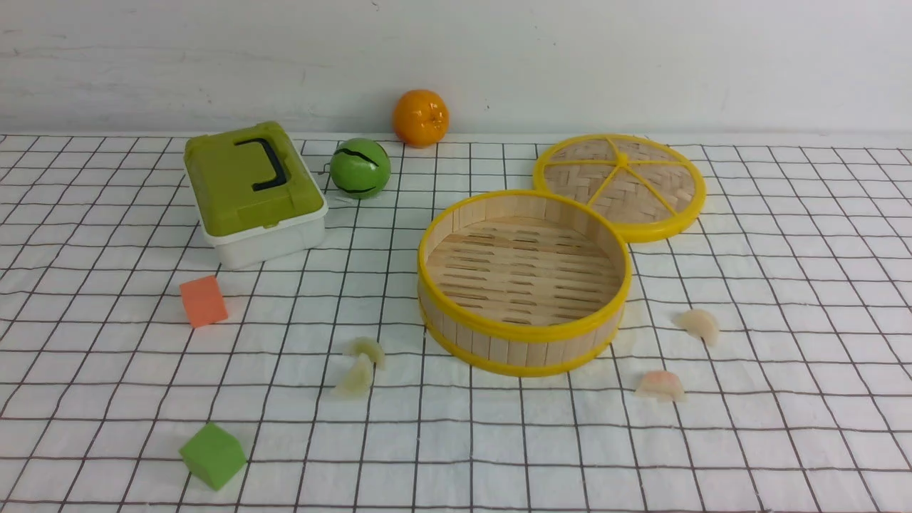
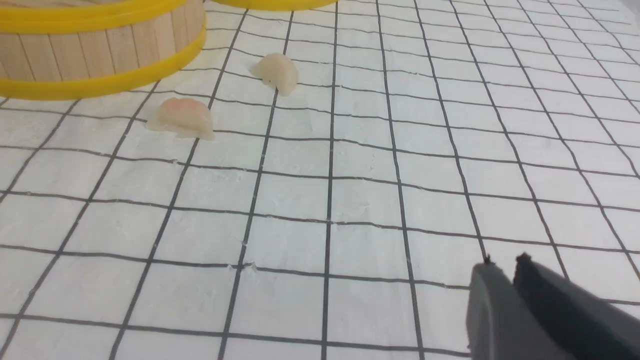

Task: Put the dumplings into the steamer on the table with the white tablecloth.
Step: 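Reach for and grasp a dumpling on the table with the left gripper, then place the dumpling into the bamboo steamer basket with the left gripper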

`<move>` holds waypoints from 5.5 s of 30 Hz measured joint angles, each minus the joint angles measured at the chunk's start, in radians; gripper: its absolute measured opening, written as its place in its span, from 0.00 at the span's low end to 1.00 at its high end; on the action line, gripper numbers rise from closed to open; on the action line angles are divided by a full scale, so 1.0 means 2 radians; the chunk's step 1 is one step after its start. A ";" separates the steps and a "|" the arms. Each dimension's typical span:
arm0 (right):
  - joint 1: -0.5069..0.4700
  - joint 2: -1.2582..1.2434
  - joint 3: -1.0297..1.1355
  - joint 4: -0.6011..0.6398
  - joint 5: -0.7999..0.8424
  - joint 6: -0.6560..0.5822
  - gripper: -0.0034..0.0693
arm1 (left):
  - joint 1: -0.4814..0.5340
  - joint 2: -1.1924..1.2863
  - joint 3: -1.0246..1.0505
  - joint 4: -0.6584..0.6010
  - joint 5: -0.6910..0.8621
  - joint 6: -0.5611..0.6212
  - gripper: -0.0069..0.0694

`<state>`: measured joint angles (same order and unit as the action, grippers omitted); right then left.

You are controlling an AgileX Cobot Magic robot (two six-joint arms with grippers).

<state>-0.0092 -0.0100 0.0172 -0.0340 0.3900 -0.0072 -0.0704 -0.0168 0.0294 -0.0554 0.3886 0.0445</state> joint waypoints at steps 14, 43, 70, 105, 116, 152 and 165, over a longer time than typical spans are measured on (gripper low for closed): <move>0.000 0.000 0.000 0.000 0.000 0.000 0.16 | 0.000 0.000 0.000 0.001 0.000 0.000 0.40; 0.000 0.000 0.005 0.006 -0.247 0.000 0.19 | 0.000 0.000 0.000 -0.004 -0.336 -0.002 0.40; 0.000 0.159 -0.213 -0.093 -0.103 0.138 0.03 | 0.000 0.352 -0.361 0.113 -0.146 -0.319 0.07; 0.094 0.378 -0.215 0.173 0.094 -0.119 0.04 | -0.164 0.996 -0.707 0.006 0.173 0.039 0.63; 0.094 0.378 -0.215 0.179 0.086 -0.119 0.05 | -0.164 0.998 -0.715 -0.021 0.199 0.003 0.38; 0.094 0.378 -0.215 0.176 0.052 -0.119 0.09 | -0.165 1.187 -1.064 -0.159 0.209 -0.133 0.57; 0.094 0.378 -0.215 0.176 0.052 -0.119 0.09 | -0.165 1.116 -1.163 0.009 0.406 -0.097 0.68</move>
<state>0.1797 0.7463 -0.4136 0.3178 0.4933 -0.2446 -0.4003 2.2155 -2.2975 -0.0373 1.2004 -0.1496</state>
